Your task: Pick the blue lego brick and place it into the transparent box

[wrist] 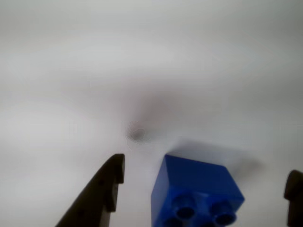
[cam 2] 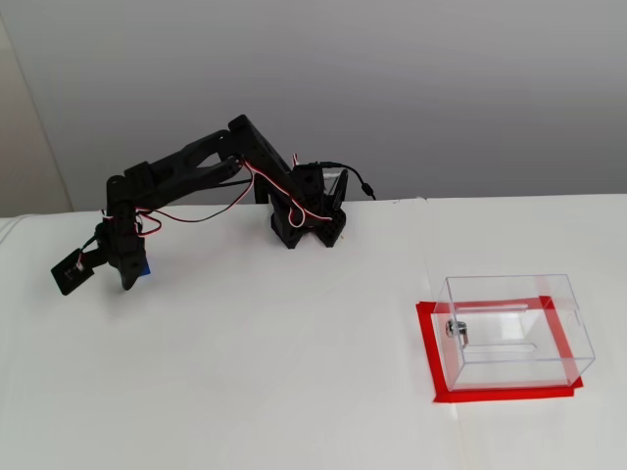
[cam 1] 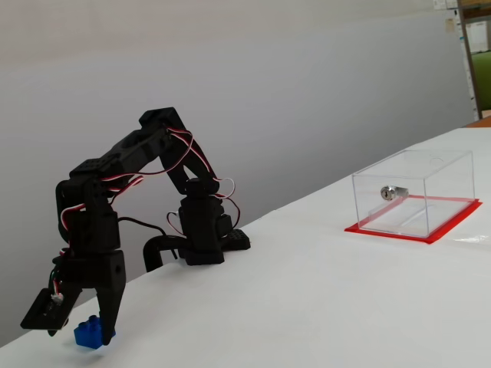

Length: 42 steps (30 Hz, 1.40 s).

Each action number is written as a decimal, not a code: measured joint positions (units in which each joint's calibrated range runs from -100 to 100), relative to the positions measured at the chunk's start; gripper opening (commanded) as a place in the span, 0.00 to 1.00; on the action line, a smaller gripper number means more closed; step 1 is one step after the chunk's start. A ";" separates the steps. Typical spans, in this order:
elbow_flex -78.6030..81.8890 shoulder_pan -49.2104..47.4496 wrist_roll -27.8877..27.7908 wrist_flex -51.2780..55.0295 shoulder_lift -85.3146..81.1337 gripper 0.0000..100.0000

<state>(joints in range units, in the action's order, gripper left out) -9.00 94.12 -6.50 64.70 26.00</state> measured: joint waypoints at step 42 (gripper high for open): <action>0.09 1.39 0.10 1.29 1.10 0.15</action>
<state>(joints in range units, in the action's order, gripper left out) -8.91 95.51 -6.40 65.98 27.10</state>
